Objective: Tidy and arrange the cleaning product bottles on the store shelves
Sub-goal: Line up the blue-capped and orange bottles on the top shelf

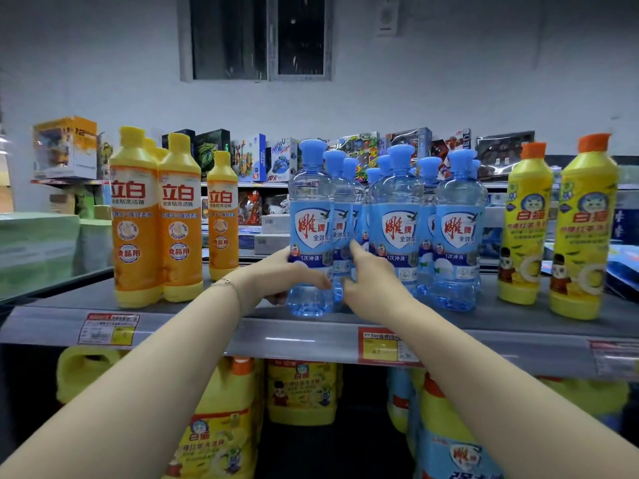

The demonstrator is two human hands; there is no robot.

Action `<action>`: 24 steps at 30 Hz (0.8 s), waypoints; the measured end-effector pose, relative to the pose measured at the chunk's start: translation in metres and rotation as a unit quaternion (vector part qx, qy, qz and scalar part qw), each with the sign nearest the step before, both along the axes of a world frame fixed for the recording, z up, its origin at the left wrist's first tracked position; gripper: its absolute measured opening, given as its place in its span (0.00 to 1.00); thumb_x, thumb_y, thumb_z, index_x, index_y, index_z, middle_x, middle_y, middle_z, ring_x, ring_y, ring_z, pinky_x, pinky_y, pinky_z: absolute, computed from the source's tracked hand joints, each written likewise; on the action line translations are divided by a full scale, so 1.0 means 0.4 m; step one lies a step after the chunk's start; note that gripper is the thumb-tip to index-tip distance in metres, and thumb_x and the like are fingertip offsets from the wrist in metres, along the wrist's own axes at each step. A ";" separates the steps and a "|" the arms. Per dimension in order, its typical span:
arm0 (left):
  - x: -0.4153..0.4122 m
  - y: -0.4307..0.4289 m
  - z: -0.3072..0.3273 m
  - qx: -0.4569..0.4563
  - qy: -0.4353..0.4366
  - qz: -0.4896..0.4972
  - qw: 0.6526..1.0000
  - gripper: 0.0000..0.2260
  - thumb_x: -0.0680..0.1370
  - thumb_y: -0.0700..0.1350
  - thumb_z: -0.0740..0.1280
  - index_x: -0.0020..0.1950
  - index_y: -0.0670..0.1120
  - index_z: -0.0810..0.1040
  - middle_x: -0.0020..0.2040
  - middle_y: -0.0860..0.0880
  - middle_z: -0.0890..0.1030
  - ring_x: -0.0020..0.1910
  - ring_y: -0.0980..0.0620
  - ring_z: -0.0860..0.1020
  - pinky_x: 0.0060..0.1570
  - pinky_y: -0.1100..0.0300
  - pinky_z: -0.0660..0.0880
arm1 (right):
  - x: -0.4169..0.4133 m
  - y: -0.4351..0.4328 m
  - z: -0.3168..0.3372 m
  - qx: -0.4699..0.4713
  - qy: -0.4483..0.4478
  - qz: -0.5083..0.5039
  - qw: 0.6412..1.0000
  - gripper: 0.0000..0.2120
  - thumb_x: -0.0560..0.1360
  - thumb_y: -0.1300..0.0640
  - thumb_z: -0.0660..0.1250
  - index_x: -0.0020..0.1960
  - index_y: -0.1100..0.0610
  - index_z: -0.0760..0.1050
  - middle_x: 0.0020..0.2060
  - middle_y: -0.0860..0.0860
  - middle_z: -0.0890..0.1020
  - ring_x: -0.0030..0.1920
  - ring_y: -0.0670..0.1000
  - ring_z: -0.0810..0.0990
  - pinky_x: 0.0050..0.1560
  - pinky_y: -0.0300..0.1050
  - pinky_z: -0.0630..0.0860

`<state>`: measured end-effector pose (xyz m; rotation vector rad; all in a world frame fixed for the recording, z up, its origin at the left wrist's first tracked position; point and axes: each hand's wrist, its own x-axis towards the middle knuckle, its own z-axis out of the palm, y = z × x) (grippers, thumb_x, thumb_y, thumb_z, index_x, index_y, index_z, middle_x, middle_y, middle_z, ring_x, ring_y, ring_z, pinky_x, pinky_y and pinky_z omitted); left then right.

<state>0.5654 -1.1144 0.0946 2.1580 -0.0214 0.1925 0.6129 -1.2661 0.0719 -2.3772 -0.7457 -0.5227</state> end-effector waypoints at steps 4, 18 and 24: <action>0.023 -0.025 -0.004 0.009 -0.006 -0.025 1.000 0.16 0.70 0.45 0.74 0.56 0.50 0.77 0.38 0.46 0.73 0.24 0.55 0.63 0.23 0.65 0.62 | -0.012 -0.018 0.009 0.057 -0.027 0.026 0.998 0.17 0.76 0.66 0.60 0.64 0.60 0.70 0.57 0.57 0.78 0.53 0.56 0.77 0.49 0.45 0.77; 0.017 -0.100 -0.026 -0.053 -0.037 0.040 0.997 0.32 0.60 0.55 0.80 0.59 0.51 0.71 0.49 0.49 0.80 0.35 0.50 0.76 0.31 0.60 0.75 | -0.038 -0.136 -0.008 0.105 -0.254 0.015 0.961 0.07 0.75 0.64 0.63 0.51 0.62 0.78 0.37 0.54 0.82 0.35 0.52 0.80 0.36 0.49 0.79; -0.008 -0.096 -0.049 -0.043 -0.182 0.149 0.971 0.36 0.55 0.61 0.81 0.54 0.47 0.70 0.46 0.49 0.78 0.43 0.51 0.79 0.36 0.58 0.77 | 0.028 -0.259 0.015 0.175 -0.213 -0.128 0.953 0.17 0.74 0.57 0.69 0.56 0.62 0.65 0.46 0.55 0.73 0.39 0.54 0.74 0.37 0.50 0.76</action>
